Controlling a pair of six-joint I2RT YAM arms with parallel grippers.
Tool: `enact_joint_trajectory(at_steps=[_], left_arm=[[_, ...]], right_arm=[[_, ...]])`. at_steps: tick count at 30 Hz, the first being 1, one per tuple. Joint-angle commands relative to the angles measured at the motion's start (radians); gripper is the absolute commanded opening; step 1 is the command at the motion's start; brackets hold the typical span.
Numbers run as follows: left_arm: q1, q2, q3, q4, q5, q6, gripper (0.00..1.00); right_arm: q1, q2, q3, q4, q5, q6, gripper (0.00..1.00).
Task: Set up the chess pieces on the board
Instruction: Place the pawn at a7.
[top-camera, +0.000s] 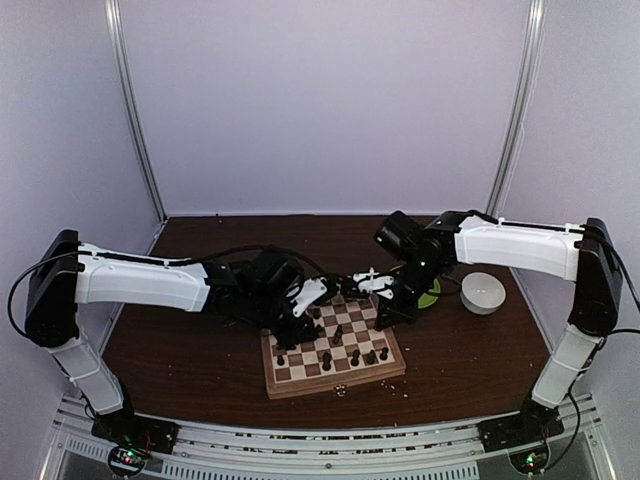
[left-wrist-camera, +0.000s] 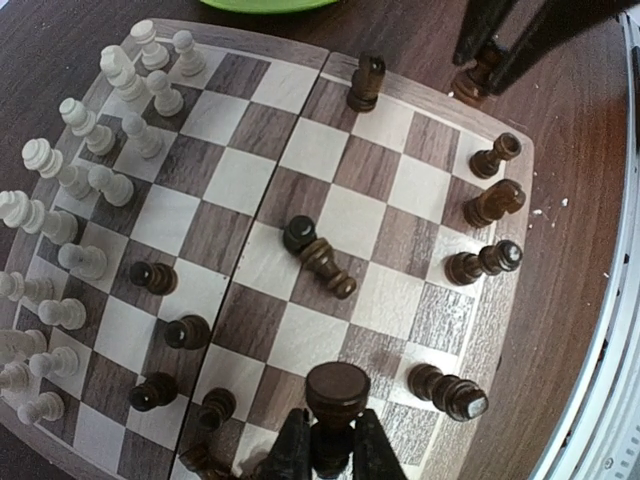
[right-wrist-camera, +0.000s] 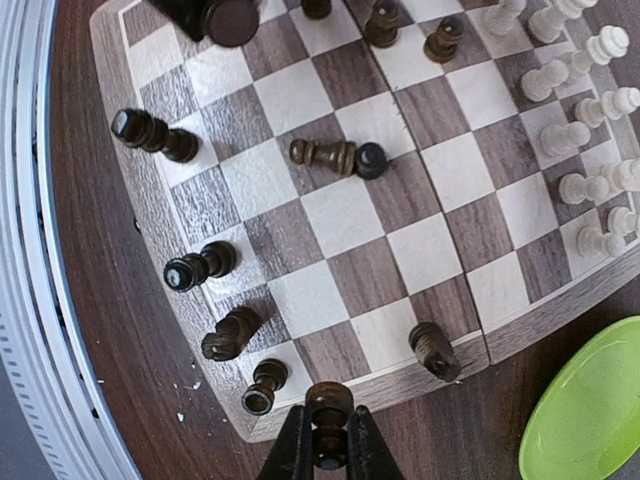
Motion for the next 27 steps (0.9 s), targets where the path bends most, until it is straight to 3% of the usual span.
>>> enact_joint_trajectory(at_steps=[1,22,27], left_arm=[[0.006,-0.034,-0.013,0.011,-0.022,-0.014,0.0],[0.013,-0.042,-0.033,0.025,-0.027,-0.019,0.0],[0.013,-0.041,-0.034,0.027,-0.027,-0.021,0.0]], right_arm=[[0.046,0.012,-0.043,-0.002,0.096,-0.048,0.07],[0.077,0.108,-0.04,0.041,0.137,-0.045,0.09],[0.077,0.12,-0.039,0.053,0.143,-0.043,0.14]])
